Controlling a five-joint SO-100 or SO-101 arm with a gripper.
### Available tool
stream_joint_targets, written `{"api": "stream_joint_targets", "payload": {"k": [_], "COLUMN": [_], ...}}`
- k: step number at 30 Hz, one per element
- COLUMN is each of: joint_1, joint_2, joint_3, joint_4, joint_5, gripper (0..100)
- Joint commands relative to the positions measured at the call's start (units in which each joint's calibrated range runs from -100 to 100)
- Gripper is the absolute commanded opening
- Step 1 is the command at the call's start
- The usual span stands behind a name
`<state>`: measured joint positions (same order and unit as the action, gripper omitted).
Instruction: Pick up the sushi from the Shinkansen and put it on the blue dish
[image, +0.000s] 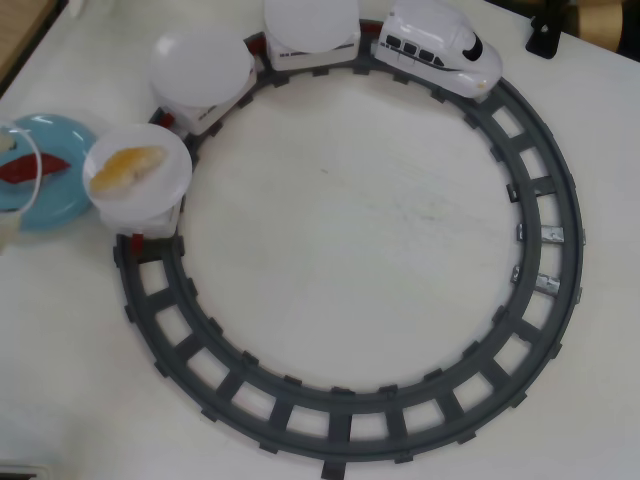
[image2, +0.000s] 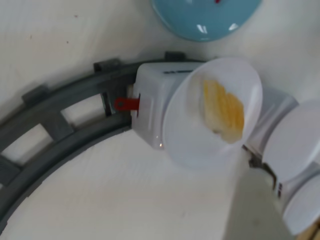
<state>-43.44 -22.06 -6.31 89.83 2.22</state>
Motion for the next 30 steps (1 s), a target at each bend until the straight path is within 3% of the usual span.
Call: {"api": "stream_joint_targets", "payload": {"k": [1, 13, 30], "joint_1": [0.7, 2.2, 2.3], "joint_2": [-15.0, -31.5, -38.3], "joint_3": [19.7, 55.8, 60.6], "joint_4": [-8.9, -28.7, -28.5], "joint_5": [-0.9, -1.0, -1.0], "gripper": [22, 22, 22]}}
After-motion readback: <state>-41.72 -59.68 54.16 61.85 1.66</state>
